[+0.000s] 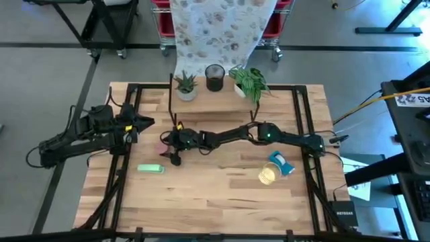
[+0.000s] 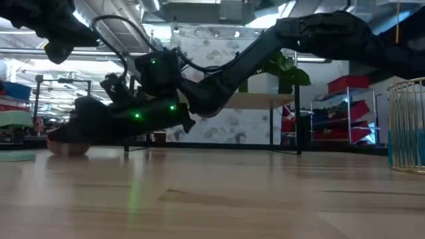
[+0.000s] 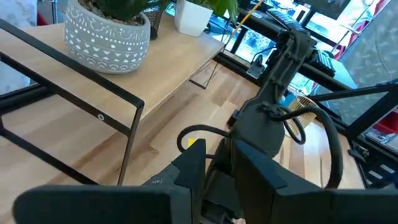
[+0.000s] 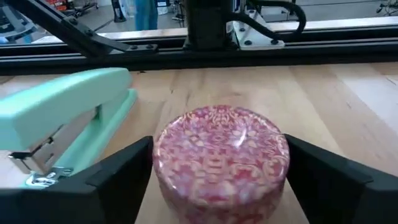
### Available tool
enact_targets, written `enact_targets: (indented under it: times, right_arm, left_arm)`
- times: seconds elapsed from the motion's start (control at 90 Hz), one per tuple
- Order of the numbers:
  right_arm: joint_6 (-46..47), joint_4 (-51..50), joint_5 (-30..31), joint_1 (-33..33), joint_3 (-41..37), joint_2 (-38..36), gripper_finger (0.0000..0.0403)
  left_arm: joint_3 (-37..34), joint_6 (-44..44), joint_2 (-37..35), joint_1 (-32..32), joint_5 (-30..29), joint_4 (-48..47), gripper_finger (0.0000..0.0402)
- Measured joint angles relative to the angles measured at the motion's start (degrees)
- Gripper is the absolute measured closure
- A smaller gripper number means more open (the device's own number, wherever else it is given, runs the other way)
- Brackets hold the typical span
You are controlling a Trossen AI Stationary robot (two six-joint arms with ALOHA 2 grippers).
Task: Stock shelves
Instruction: Remove the pink scented candle on the shelf, then remove the left potted plant on the shelf
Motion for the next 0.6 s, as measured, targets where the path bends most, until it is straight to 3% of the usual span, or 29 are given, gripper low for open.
enact_targets:
  times: [0.4,0.5,0.6]
  right_arm:
    - [-3.76,-0.65,-5.0,-0.02,0.02,-5.51,0.0075]
    - [-6.68,-7.96,-4.18,-0.17,0.02,-8.39,0.0075]
    - [-9.78,-19.61,3.0,-0.41,0.04,-11.73,0.0075]
  left_arm:
    - [0.0,0.11,0.0,0.0,-0.03,-0.12,0.0341]
    - [0.0,0.11,0.01,0.0,-0.03,-0.21,0.0341]
    - [0.0,0.11,0.0,0.0,-0.03,-0.27,0.0341]
